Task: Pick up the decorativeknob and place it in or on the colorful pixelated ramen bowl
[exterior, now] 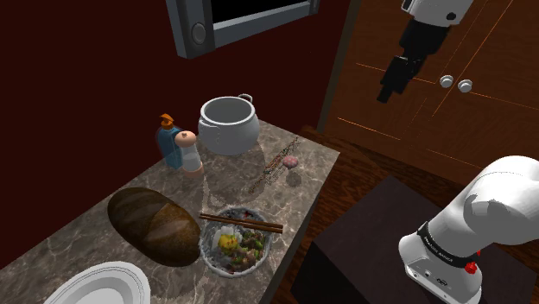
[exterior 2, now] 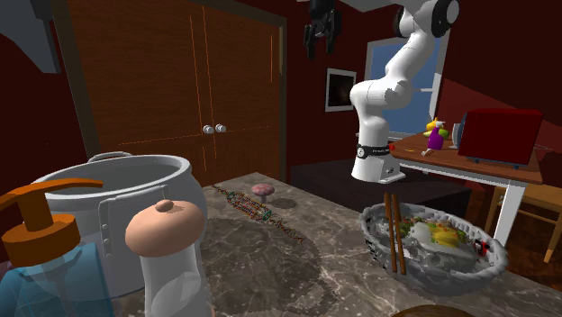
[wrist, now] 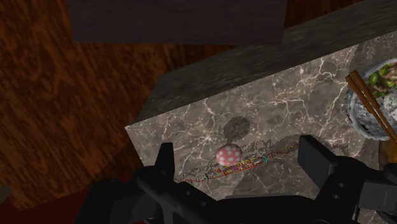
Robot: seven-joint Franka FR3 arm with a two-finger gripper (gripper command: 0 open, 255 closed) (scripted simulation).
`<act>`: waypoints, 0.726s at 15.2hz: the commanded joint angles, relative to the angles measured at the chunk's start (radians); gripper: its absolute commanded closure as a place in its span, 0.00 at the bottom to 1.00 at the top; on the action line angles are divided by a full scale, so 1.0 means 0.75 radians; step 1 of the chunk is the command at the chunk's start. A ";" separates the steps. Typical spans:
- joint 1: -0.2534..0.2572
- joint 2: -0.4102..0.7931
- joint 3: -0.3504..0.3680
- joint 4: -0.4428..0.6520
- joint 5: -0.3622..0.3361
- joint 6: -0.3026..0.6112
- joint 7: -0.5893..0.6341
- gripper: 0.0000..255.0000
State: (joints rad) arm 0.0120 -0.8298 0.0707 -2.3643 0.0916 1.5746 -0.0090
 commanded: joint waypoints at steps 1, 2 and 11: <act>0.000 0.000 0.000 0.000 0.000 0.000 0.000 0.00; 0.000 0.012 0.007 -0.034 0.006 0.049 0.005 0.00; 0.006 0.227 0.073 -0.259 0.065 0.517 0.044 0.00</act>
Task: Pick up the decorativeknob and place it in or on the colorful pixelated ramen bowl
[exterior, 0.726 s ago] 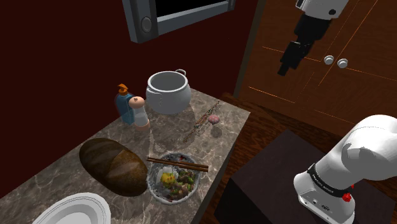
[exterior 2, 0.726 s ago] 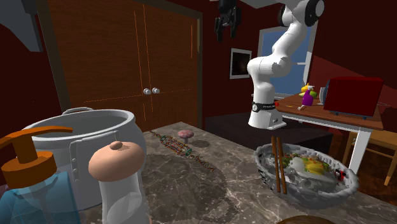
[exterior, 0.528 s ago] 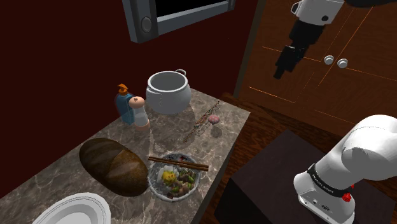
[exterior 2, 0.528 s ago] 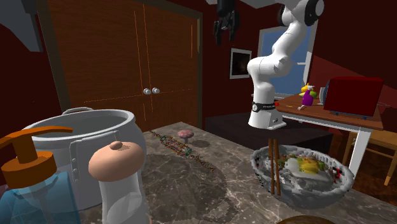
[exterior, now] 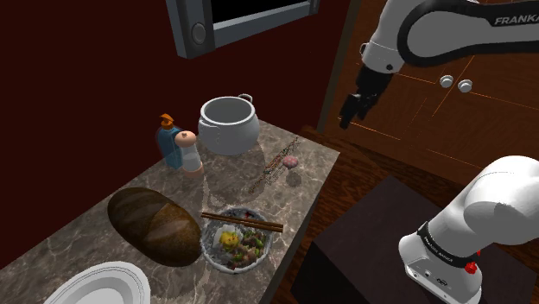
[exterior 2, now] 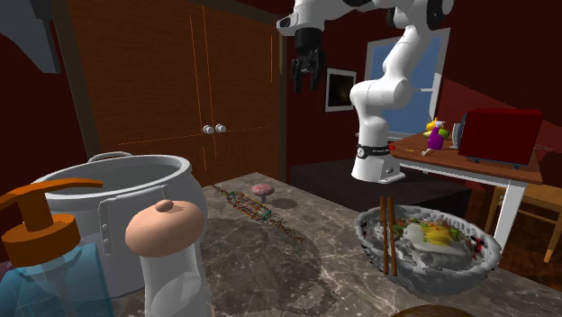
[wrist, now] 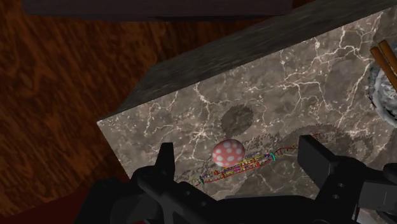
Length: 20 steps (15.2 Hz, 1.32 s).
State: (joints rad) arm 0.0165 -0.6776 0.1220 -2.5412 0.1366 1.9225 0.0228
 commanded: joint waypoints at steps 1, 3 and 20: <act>0.000 0.059 0.012 -0.038 0.011 0.107 0.005 0.00; 0.001 0.138 0.028 -0.062 0.023 0.216 0.014 0.00; -0.006 1.049 0.117 0.085 -0.031 1.033 0.142 0.00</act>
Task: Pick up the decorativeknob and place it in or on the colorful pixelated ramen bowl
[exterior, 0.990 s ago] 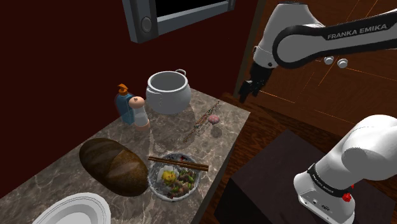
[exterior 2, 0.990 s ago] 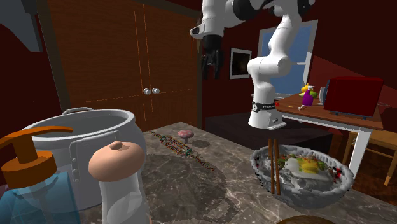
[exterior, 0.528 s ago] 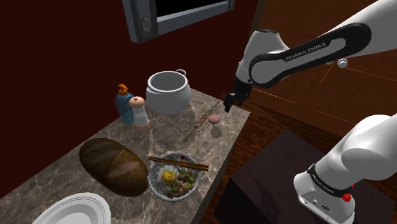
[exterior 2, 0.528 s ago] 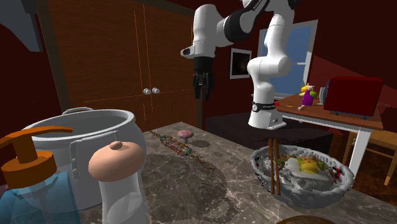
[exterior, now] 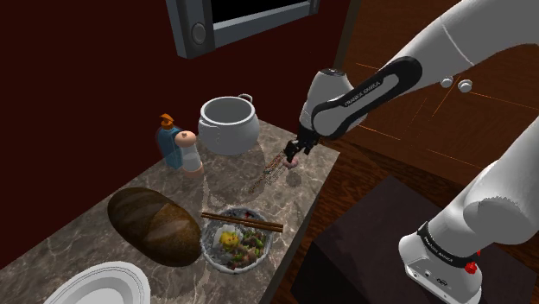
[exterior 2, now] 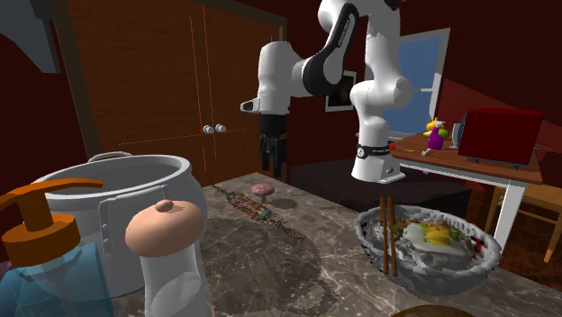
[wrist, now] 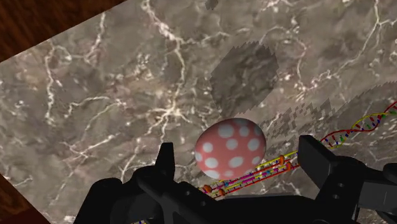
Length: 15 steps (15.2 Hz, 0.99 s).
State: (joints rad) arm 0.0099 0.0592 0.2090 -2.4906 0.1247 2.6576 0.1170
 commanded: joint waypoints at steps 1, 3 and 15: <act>0.005 0.077 0.000 0.022 -0.017 0.060 0.019 0.00; 0.009 0.116 -0.003 0.026 -0.027 0.095 0.026 0.00; 0.023 0.227 -0.015 0.042 -0.058 0.189 0.047 0.00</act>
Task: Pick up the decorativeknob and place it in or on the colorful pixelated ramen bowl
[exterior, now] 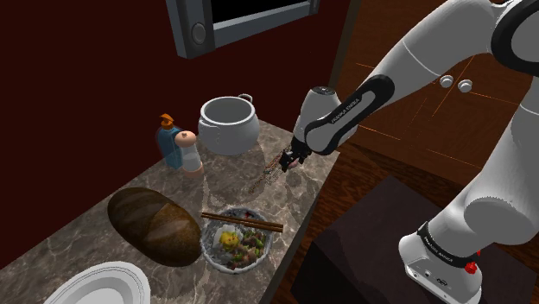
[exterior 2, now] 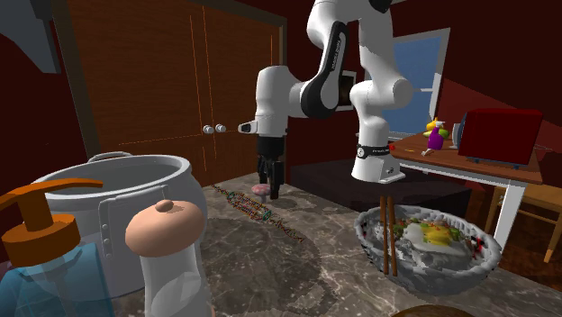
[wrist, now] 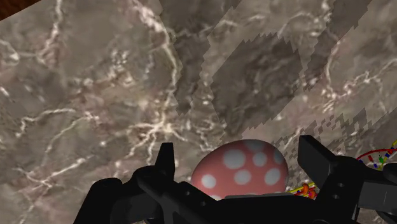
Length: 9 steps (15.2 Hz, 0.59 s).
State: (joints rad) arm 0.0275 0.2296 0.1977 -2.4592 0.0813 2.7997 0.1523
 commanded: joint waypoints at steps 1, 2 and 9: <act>0.000 0.000 0.000 0.000 0.000 0.000 0.000 0.00; 0.000 0.000 0.000 0.000 0.000 0.000 0.000 1.00; 0.000 0.000 0.000 0.000 0.000 0.000 0.000 1.00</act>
State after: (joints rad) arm 0.0274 0.2296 0.1977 -2.4594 0.0814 2.7997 0.1522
